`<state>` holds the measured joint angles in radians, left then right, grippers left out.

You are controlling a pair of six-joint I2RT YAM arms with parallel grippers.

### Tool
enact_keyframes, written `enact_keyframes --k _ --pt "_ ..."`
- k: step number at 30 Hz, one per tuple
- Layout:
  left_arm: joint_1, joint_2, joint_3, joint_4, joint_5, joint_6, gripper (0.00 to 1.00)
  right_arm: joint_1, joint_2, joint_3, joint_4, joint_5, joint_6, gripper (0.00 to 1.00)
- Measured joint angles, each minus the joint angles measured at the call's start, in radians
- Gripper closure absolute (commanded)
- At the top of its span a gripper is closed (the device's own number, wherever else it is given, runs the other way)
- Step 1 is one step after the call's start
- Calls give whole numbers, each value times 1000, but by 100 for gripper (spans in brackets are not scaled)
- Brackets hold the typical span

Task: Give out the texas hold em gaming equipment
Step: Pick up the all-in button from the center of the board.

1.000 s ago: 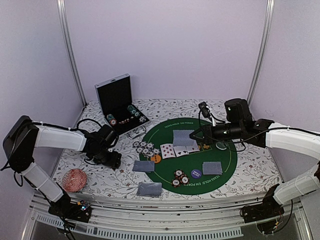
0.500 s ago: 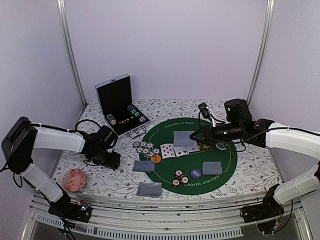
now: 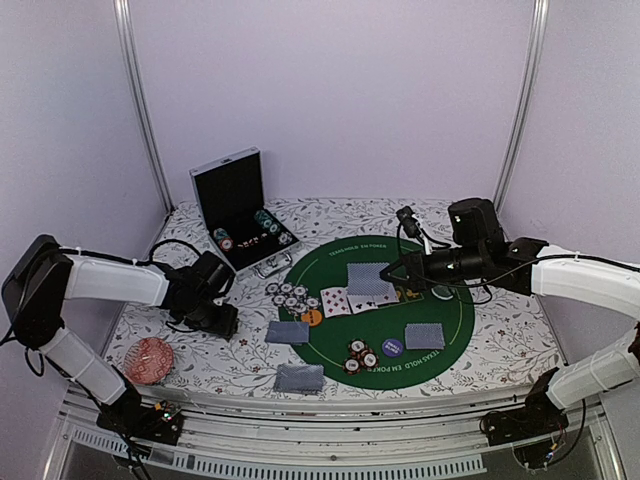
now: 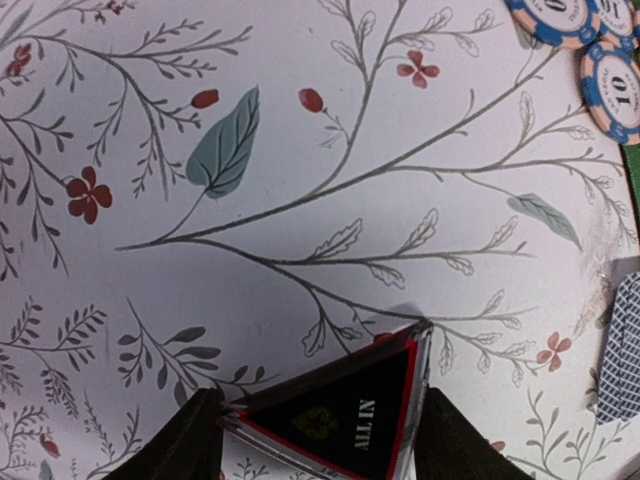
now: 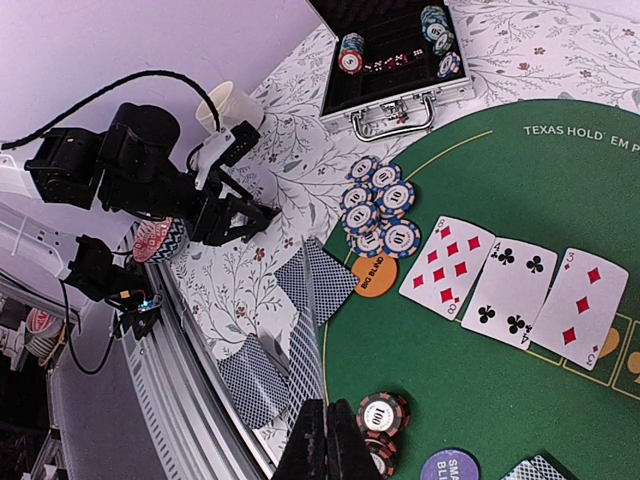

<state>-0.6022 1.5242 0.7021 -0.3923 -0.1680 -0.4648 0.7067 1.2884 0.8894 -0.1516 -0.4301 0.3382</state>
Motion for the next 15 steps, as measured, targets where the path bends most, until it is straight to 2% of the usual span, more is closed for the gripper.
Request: enact_keyframes --k 15 --pt "-7 -37 26 -93 -1 40 59 0 0 7 1 -14 -2 98"
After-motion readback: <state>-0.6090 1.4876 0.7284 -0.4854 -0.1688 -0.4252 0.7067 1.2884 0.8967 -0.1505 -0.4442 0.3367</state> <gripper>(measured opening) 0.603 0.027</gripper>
